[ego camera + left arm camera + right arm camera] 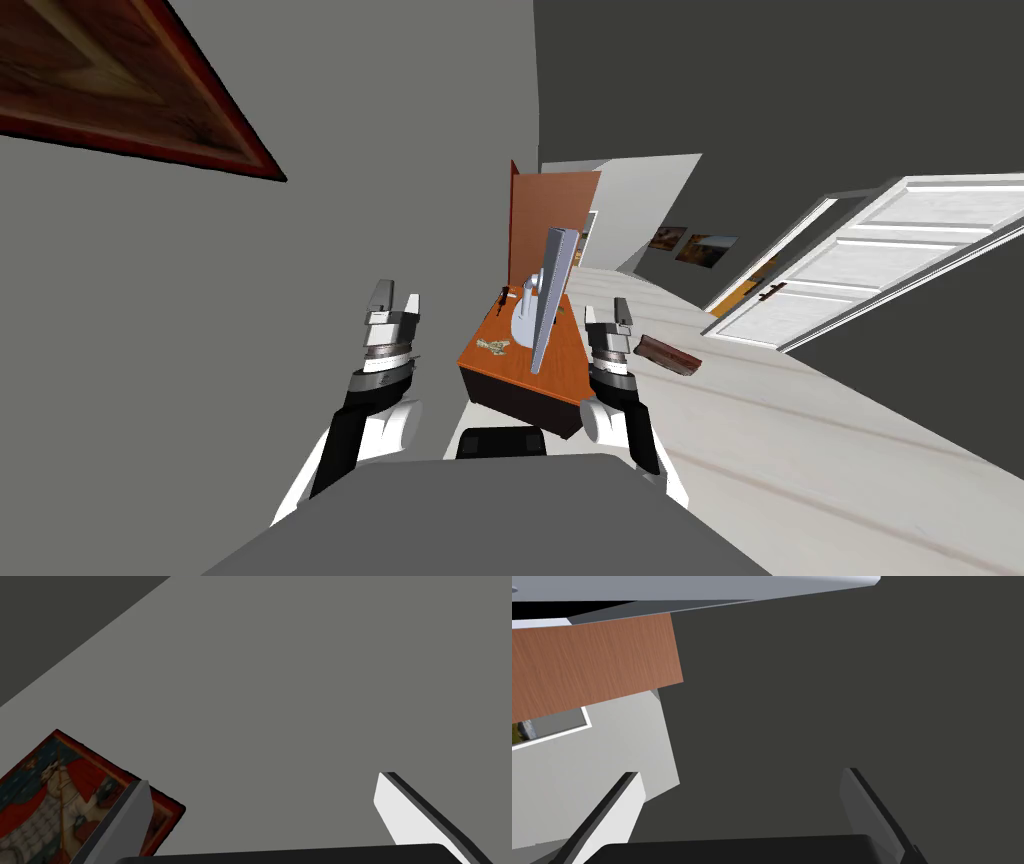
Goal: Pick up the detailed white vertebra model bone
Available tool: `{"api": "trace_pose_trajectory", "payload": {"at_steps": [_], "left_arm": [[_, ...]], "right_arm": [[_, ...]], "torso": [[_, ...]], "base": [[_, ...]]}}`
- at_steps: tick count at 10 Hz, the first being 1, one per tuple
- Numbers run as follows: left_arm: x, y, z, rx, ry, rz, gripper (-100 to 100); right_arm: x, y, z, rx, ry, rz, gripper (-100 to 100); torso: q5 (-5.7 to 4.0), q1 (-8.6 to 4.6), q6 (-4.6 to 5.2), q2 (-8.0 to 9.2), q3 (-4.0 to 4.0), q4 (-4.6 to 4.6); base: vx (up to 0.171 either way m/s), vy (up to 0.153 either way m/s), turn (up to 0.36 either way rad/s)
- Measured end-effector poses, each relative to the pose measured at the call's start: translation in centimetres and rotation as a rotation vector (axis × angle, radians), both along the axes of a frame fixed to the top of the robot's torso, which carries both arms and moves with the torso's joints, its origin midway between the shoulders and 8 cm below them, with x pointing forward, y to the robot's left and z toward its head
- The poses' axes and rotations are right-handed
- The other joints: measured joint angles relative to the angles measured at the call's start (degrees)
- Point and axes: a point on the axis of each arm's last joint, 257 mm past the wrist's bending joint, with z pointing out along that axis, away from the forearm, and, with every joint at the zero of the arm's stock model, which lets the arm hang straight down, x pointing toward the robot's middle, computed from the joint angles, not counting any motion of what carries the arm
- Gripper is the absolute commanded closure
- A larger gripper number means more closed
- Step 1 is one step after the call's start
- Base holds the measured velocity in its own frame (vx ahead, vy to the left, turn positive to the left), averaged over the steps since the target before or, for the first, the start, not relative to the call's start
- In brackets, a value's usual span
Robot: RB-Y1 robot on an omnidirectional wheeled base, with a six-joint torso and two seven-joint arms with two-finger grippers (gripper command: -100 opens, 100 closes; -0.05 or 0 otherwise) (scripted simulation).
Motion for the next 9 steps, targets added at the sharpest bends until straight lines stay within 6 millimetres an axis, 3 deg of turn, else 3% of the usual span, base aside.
{"api": "trace_pose_trajectory", "payload": {"at_steps": [9], "left_arm": [[5.3,1.4,-7.1,0.084,0.231,-0.007,-100]], "right_arm": [[0.0,0.0,0.0,0.000,0.000,0.000,0]], "torso": [[0.00,-0.02,0.00,0.00,0.00,0.00]], "base": [[0.000,-0.012,-0.093]]}}
